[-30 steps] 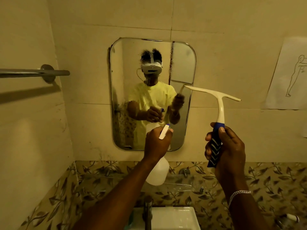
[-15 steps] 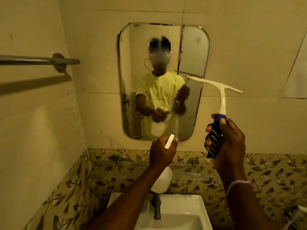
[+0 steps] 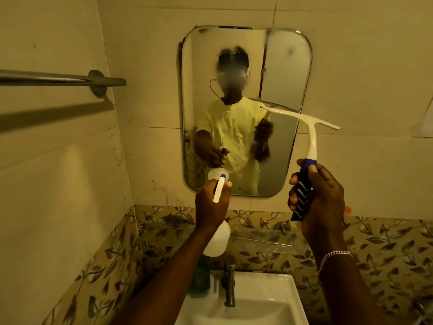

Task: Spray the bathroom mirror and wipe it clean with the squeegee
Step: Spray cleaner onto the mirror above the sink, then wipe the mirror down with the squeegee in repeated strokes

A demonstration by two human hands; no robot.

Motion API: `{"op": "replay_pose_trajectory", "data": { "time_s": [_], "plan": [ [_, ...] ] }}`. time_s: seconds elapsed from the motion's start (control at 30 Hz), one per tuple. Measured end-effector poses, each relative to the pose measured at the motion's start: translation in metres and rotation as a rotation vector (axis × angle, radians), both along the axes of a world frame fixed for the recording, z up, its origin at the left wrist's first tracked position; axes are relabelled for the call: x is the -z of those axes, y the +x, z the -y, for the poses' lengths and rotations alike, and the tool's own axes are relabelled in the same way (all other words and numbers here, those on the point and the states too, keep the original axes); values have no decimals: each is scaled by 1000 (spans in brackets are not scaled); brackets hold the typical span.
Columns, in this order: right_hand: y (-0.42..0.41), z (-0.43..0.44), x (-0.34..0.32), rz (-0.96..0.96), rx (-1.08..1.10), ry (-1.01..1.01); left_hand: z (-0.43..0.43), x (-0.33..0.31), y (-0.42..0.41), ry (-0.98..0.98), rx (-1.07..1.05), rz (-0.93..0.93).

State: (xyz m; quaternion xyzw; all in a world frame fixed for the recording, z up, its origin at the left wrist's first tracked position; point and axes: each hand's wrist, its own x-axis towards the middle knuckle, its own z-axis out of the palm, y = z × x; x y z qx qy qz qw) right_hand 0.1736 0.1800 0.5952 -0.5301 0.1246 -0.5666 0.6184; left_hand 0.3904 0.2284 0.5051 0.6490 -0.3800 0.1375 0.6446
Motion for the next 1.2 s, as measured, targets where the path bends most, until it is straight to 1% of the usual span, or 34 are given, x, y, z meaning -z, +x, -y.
{"op": "replay_pose_trajectory", "data": {
  "time_s": [0.13, 0.47, 0.63, 0.8, 0.93, 1.03, 1.2],
  "plan": [
    [14, -7, 0, 24, -10, 3, -12, -2, 14, -25, 18, 27],
    [53, -35, -15, -26, -51, -11, -41, 1, 40, -38, -2, -68],
    [94, -39, -59, -103, -53, -86, -58, -13, 58, -60, -1, -54],
    [144, -48, -120, -116, -30, -157, -74, -30, 73, -88, 2, 42],
    [175, -52, -158, -122, 15, -191, -84, -35, 81, -110, -13, 72],
    [192, -49, -171, -130, 52, -185, -89, -34, 89, -114, -32, 79],
    [204, -42, -172, -137, 107, -190, -94, -29, 93, -85, -49, 60]
  ]
}}
